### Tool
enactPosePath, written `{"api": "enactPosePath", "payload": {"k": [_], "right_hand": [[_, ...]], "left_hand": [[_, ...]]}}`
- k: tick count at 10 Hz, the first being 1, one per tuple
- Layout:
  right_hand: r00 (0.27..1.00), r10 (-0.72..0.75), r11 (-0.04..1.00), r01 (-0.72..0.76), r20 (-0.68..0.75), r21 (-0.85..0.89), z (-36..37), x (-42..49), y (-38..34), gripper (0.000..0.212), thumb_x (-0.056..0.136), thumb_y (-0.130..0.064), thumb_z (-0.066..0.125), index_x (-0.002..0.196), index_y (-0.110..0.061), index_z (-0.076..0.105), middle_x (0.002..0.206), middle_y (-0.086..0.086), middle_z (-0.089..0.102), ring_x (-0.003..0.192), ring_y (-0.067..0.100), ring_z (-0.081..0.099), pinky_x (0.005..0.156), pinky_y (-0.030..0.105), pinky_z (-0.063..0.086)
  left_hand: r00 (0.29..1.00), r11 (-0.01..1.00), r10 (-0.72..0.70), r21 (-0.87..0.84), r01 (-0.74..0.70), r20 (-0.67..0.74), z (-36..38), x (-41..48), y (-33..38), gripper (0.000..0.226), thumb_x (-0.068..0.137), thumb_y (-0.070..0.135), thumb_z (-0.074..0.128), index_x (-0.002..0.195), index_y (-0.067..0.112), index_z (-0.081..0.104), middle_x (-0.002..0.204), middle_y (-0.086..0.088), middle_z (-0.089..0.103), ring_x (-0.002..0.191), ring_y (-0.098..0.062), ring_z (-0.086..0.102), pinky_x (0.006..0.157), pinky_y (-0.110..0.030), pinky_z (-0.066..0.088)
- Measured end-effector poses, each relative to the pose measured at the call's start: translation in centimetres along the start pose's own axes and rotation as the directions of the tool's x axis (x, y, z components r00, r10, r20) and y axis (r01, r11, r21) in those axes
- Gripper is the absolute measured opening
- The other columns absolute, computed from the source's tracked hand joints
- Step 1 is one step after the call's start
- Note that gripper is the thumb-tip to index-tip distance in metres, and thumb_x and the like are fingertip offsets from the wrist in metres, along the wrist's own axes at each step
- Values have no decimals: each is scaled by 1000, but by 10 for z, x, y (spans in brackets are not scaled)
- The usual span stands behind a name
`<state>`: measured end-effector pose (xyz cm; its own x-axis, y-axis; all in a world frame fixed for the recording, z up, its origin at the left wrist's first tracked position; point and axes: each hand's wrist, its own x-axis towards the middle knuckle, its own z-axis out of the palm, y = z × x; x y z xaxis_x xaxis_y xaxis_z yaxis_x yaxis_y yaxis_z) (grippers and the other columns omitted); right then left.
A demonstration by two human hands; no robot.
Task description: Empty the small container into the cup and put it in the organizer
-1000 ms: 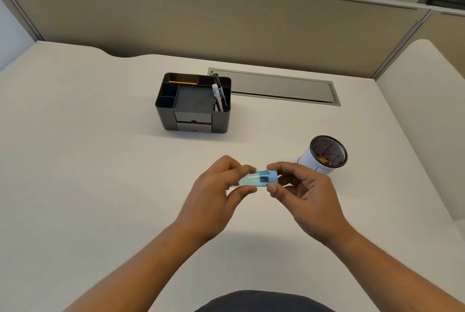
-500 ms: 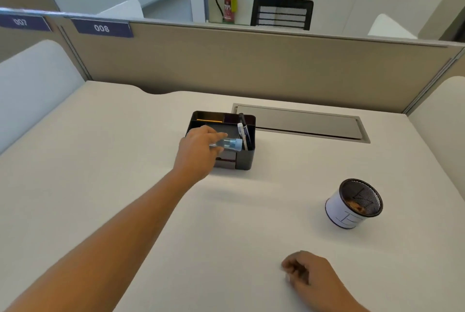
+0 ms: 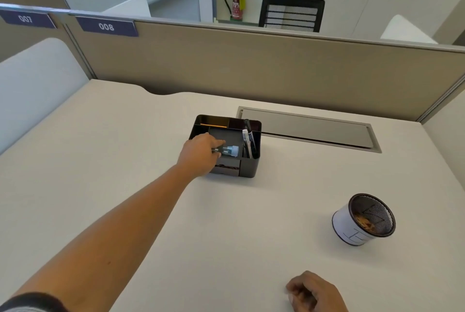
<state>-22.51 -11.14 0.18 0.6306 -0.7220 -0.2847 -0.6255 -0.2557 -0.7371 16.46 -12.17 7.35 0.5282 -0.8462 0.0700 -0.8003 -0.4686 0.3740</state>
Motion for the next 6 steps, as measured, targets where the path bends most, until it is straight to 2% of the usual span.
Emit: {"api": "enactPosePath", "payload": {"k": [1, 2, 3, 4, 5, 6], "right_hand": [[1000, -30, 998, 29, -9, -58, -1, 0, -3, 21, 66, -11, 77, 65, -32, 73, 65, -11, 71, 43, 2, 56, 51, 5, 43], [999, -47, 996, 47, 7, -72, -3, 0, -4, 20, 67, -15, 75, 70, -34, 72, 69, -13, 71, 51, 5, 62, 53, 5, 44], [995, -98, 991, 99, 22, -95, -6, 0, -4, 18, 70, -17, 77, 75, -33, 72, 76, -11, 69, 59, 7, 65, 54, 6, 45], [988, -152, 985, 152, 2, -87, -3, -5, 0, 18, 71, -16, 79, 75, -32, 73, 76, -9, 68, 57, 6, 62, 52, 6, 44], [970, -240, 960, 241, 27, -141, 4, -10, 2, 21, 68, -18, 83, 78, -35, 75, 71, -16, 65, 68, 1, 58, 55, 1, 40], [953, -291, 944, 301, 86, -136, 11, -11, 5, 21, 71, -22, 82, 84, -37, 75, 79, -17, 67, 85, -3, 54, 65, -2, 38]], "left_hand": [[1000, 1000, 14, 8, -13, -15, 4, -1, -4, 44, 91, 22, 63, 134, 24, 53, 132, -5, 60, 128, -26, 47, 98, -42, 43], [999, 998, 13, -54, -15, -40, 3, -6, -6, 51, 89, 21, 66, 137, 22, 49, 139, -3, 54, 131, -24, 43, 103, -39, 39], [995, 984, 22, -173, -39, -97, 2, -15, -6, 56, 85, 16, 71, 137, 20, 49, 144, -2, 48, 131, -21, 43, 102, -29, 33], [976, 971, 55, -215, -101, -209, -1, -36, 3, 47, 86, 16, 70, 131, 16, 56, 138, -3, 54, 130, -20, 44, 104, -31, 35], [960, 959, 88, -238, -154, -267, 9, -72, 16, 37, 87, 18, 68, 124, 15, 61, 132, -5, 59, 130, -20, 45, 106, -35, 36], [976, 951, 54, -287, -115, -212, 35, -124, 27, 34, 89, 23, 65, 123, 18, 62, 133, -3, 59, 131, -19, 44, 108, -41, 37]]}}
